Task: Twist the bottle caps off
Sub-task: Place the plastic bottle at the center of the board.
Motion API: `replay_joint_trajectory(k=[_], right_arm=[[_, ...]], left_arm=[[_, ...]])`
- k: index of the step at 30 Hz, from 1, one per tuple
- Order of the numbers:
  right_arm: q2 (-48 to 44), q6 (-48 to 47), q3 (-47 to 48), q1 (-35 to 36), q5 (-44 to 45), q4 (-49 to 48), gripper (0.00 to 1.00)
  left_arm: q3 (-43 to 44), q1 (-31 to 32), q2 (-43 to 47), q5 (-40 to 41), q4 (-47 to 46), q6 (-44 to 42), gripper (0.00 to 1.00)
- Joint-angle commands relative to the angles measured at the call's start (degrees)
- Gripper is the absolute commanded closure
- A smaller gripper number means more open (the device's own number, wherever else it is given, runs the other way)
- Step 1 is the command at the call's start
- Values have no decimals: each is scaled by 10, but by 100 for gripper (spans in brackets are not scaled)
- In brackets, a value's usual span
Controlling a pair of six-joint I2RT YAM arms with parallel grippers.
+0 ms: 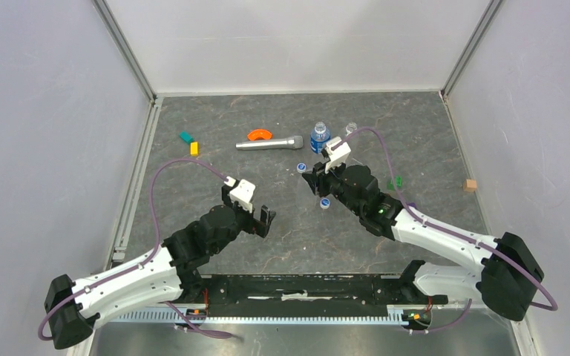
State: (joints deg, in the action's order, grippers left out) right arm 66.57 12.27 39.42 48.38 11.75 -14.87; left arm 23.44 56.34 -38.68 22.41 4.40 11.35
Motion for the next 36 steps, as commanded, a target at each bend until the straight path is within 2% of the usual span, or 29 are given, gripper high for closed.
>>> replay_joint_trajectory(k=[1,5,8,28,36], right_arm=[[16,3,10,1,10,40,67],[17,1,14,1,12,40,65],[20,-1,18,1,14,39,55],[22,-13,32,1,12,46,46],[6,-13,35,1,1,44,38]], left_arm=[[8,0,-4,-2,-11,19,0],[7,0,-6,-4,-10,18,0],[6,0,-7,-4,-11,17,0],[6,0,-16,-4,-12,16,0],[5,0,-16,-5,-12,17,0]])
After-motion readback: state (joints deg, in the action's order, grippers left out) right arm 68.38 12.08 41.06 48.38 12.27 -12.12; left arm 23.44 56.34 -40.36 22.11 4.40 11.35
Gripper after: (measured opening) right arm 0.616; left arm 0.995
